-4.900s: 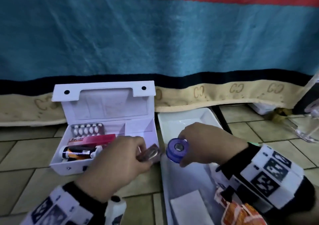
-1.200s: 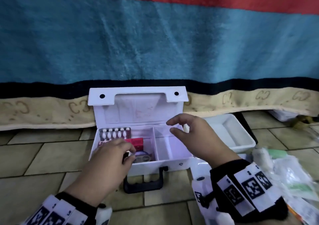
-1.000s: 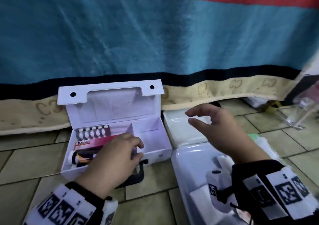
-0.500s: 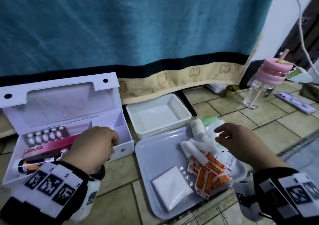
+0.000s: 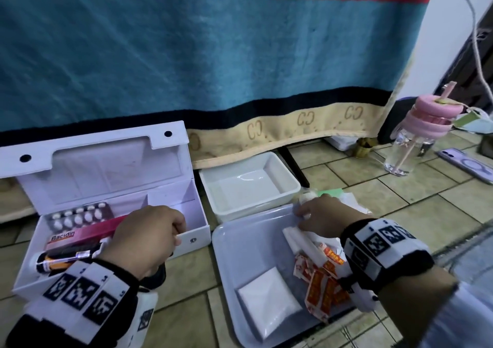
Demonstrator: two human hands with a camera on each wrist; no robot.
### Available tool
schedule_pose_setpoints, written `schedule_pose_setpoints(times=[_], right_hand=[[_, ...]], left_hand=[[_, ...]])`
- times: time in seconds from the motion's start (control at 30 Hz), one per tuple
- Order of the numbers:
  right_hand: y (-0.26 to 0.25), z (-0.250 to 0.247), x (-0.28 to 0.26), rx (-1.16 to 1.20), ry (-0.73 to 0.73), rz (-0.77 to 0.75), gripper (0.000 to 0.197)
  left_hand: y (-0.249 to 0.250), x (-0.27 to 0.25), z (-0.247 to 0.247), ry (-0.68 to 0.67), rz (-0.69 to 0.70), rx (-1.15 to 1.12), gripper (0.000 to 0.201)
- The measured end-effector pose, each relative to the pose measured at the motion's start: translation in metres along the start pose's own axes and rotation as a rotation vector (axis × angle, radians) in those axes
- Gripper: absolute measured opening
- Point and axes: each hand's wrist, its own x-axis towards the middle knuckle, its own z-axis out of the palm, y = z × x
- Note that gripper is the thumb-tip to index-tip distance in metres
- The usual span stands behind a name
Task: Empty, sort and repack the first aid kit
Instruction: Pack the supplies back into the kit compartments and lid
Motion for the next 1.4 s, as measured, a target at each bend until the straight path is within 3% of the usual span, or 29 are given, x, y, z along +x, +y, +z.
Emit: schedule_pose_setpoints(times=[0.2, 0.33, 0.47, 0.6, 0.67, 0.73, 0.8, 0.87, 0.93, 1.17, 1.4], right_hand=[[0.010, -0.018, -0.006, 0.233, 0.013, 0.017, 0.036], [0.017, -0.032, -0.016, 0.457, 0.168, 0.003, 0.035], [-0.011, -0.041, -0.025, 0.720, 0.385, -0.163, 0.018], [-0.083, -0.042, -0.030, 0.810, 0.466, -0.404, 0.022], [-0.124, -0.033, -0.028, 0.787, 0.425, -0.499, 0.035], [-0.157, -0.021, -0.022, 0.722, 0.349, -0.521, 0.033], [-0.181, -0.007, -0.012, 0.598, 0.281, -0.518, 0.025], [-0.195, 0.009, -0.002, 0.436, 0.208, -0.512, 0.040], [-0.201, 0.017, 0.005, 0.283, 0.160, -0.519, 0.051], [-0.199, 0.024, 0.012, 0.045, 0.098, -0.554, 0.044], [-0.199, 0.031, 0.013, 0.018, 0.113, -0.563, 0.034]], left_hand=[[0.001, -0.003, 0.001, 0.010, 0.000, -0.027, 0.020], [-0.004, 0.000, 0.000, 0.002, 0.014, -0.130, 0.016], [-0.018, -0.013, -0.005, 0.104, -0.025, -0.314, 0.023], [-0.039, -0.024, -0.011, 0.119, -0.034, -0.260, 0.017], [-0.042, -0.026, -0.009, 0.081, -0.026, -0.182, 0.017], [-0.043, -0.024, -0.005, 0.091, -0.025, -0.099, 0.014], [-0.044, -0.023, -0.002, 0.116, -0.058, -0.117, 0.026], [-0.046, -0.022, 0.000, 0.122, -0.084, -0.119, 0.039], [-0.046, -0.021, 0.002, 0.124, -0.100, -0.143, 0.041], [-0.047, -0.022, 0.004, 0.108, -0.145, -0.197, 0.036], [-0.048, -0.020, 0.000, 0.097, -0.138, -0.215, 0.036]])
